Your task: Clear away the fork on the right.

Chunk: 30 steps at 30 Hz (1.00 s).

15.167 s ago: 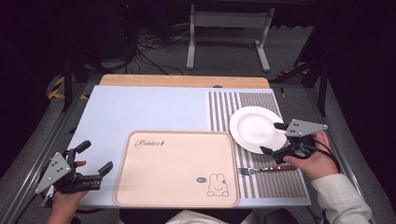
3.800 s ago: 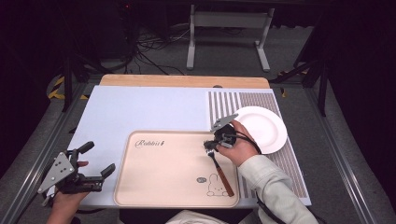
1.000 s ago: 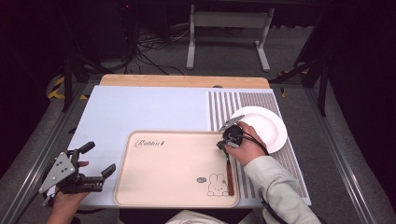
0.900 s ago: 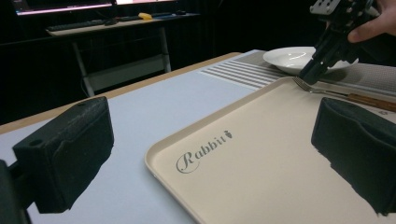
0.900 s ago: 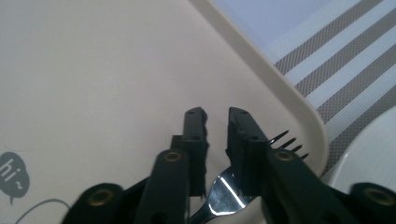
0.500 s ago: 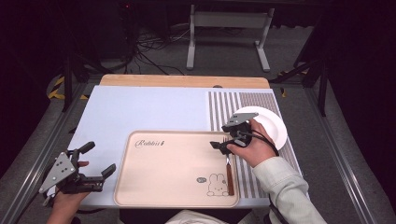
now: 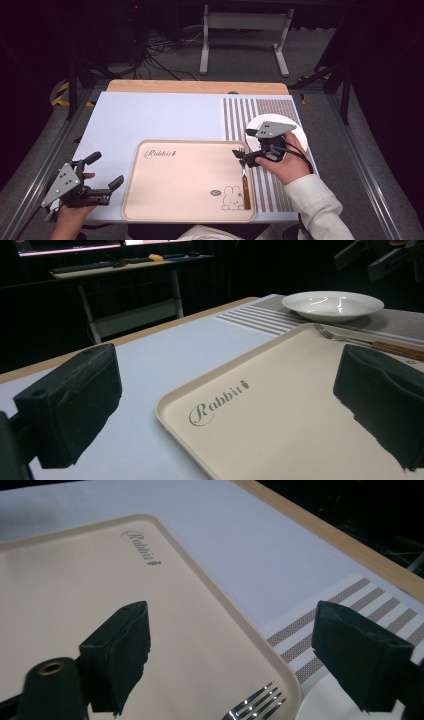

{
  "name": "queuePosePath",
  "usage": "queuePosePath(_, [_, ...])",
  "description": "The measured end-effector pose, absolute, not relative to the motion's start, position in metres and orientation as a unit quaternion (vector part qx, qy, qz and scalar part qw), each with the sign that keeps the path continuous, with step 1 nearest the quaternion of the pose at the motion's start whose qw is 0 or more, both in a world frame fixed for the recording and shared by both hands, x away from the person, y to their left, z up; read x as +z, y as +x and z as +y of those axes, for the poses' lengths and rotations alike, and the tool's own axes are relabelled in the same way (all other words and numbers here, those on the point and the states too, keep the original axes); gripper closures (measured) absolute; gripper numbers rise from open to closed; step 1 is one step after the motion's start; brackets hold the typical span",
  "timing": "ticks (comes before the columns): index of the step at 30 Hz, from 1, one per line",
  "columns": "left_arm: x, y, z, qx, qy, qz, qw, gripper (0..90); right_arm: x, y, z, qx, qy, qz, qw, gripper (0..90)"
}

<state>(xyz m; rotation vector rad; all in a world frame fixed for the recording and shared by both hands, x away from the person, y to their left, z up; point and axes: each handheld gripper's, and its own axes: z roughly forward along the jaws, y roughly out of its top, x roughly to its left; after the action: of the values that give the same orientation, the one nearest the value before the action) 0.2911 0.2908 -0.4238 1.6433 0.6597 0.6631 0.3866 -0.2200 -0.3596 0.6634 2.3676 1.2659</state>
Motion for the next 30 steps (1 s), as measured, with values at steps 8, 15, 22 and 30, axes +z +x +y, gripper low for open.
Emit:
queuePosePath(8, [-0.424, 0.291, 0.290, 0.283, 0.708, 0.283, 0.581, 0.0, -0.357, 0.366, -0.246, 0.489, 0.226, 0.814, 0.218, 14.9])
queuePosePath(15, [-0.424, 0.291, 0.291, 0.283, 0.709, 0.283, 0.581, 0.0, -0.357, 0.348, -0.278, 0.528, 0.231, 0.784, 0.231, 14.8])
queuePosePath(22, [-0.424, 0.291, 0.290, 0.284, 0.709, 0.284, 0.580, 0.0, -0.361, 0.336, -0.308, 0.547, 0.242, 0.763, 0.246, 14.7])
queuePosePath(30, [-0.424, 0.291, 0.290, 0.286, 0.707, 0.284, 0.581, 0.0, -0.371, 0.328, -0.335, 0.565, 0.254, 0.741, 0.259, 14.2])
